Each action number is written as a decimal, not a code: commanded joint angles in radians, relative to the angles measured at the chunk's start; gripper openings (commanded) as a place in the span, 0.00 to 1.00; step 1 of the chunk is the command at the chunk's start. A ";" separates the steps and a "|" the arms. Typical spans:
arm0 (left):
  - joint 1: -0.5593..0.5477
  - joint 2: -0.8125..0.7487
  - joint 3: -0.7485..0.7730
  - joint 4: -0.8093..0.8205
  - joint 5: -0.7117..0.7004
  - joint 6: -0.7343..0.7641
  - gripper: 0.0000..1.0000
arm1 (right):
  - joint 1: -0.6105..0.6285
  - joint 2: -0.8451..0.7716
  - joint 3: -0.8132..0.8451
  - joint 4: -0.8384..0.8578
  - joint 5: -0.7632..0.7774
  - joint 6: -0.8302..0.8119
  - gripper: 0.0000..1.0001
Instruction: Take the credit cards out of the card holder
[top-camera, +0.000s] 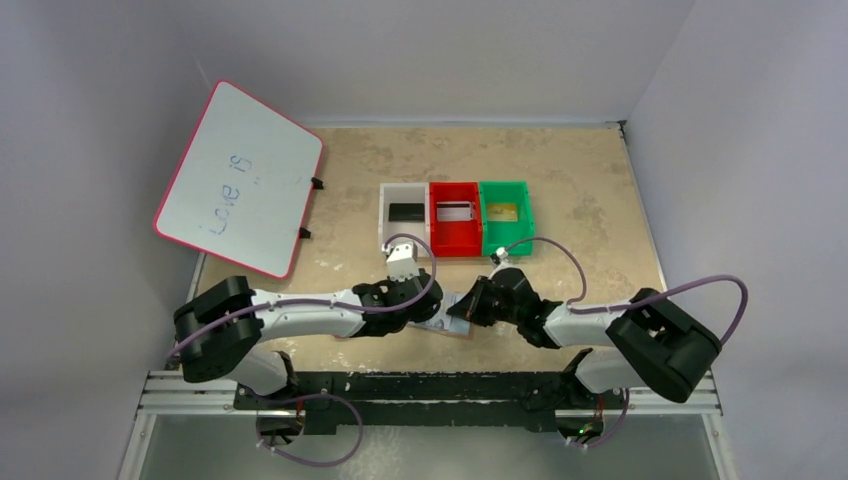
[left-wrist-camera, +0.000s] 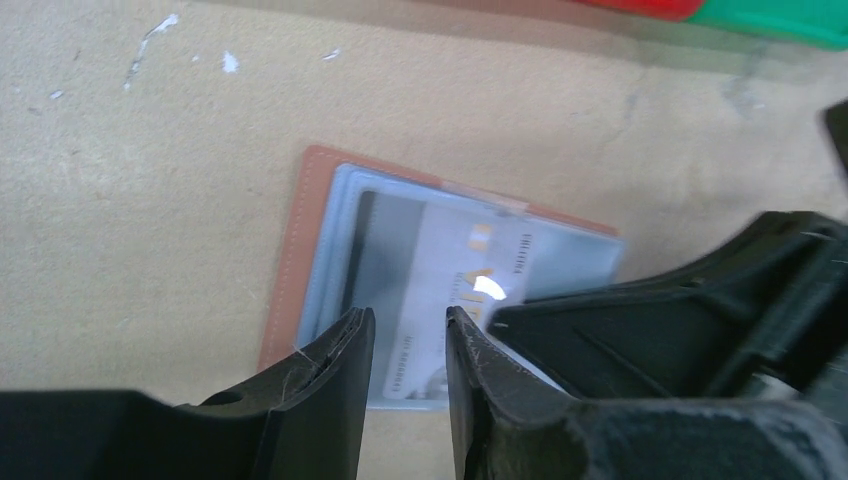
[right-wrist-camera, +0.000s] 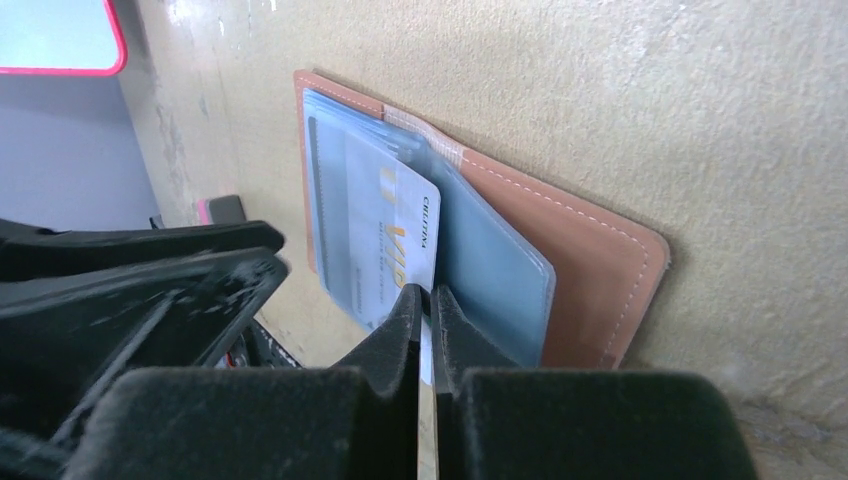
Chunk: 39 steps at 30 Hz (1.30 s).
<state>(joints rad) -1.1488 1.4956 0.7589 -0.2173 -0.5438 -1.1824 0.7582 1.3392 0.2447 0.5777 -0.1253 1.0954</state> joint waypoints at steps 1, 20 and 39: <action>-0.006 -0.086 0.004 0.123 0.032 0.042 0.33 | -0.003 0.040 0.018 -0.021 0.010 -0.037 0.00; -0.006 0.052 0.018 0.048 0.013 -0.020 0.33 | -0.003 0.033 0.018 -0.034 0.024 -0.038 0.00; -0.008 0.120 0.031 0.007 0.029 -0.014 0.29 | -0.015 -0.040 -0.016 0.022 -0.012 -0.015 0.18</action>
<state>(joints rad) -1.1538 1.5837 0.7895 -0.1692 -0.5255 -1.1931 0.7521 1.2831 0.2398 0.5522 -0.1230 1.0916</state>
